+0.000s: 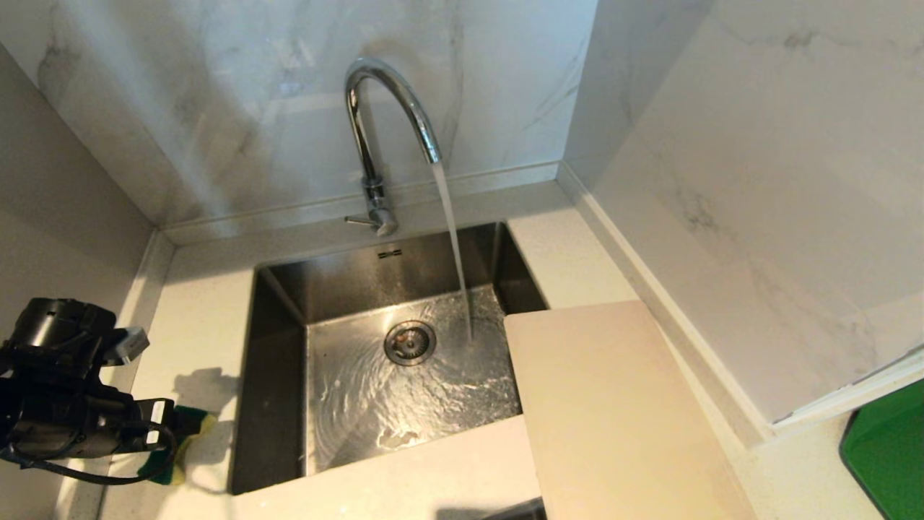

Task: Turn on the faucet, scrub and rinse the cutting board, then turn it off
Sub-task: Pick up the cleaning cloth

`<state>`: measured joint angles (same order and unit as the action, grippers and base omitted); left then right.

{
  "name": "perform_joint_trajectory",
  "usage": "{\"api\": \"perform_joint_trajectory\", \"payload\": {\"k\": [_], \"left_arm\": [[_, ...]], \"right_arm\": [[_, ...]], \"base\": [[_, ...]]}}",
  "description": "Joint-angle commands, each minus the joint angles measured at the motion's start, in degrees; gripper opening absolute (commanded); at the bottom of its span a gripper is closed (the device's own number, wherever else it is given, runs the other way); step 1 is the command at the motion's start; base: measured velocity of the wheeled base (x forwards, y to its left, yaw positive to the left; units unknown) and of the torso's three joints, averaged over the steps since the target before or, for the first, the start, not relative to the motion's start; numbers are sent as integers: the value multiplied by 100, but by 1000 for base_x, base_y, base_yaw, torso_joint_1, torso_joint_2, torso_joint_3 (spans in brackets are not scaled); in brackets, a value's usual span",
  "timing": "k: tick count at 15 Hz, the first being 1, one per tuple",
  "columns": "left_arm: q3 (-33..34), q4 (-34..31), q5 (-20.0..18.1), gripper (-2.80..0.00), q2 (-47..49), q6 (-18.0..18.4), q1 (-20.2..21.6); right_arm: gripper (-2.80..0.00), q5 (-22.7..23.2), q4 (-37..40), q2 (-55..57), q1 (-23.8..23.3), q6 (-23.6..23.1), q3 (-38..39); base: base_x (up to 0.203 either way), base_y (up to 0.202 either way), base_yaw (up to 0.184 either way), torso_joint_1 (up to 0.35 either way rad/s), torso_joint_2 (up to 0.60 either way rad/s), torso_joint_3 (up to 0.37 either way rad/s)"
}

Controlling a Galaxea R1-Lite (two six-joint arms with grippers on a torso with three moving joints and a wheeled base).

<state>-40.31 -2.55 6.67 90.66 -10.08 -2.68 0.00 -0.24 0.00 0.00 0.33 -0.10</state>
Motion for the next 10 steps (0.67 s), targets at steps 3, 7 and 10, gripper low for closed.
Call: {"api": "perform_joint_trajectory", "payload": {"k": [3,7,10], "left_arm": [[-90,156,-9,0,610,-14,21],[-190,299,-16,0,674,-3,163],[-249,451,-56,0,810,-2,169]], "right_arm": [[-280,0,-2,0,0,2,1],[-280,0,-2,0,0,2,1],[-280,0,-2,0,0,2,1]], "base": [[0,0,0,0,0,0],[0,0,0,0,0,0],[0,0,0,0,0,0]]}}
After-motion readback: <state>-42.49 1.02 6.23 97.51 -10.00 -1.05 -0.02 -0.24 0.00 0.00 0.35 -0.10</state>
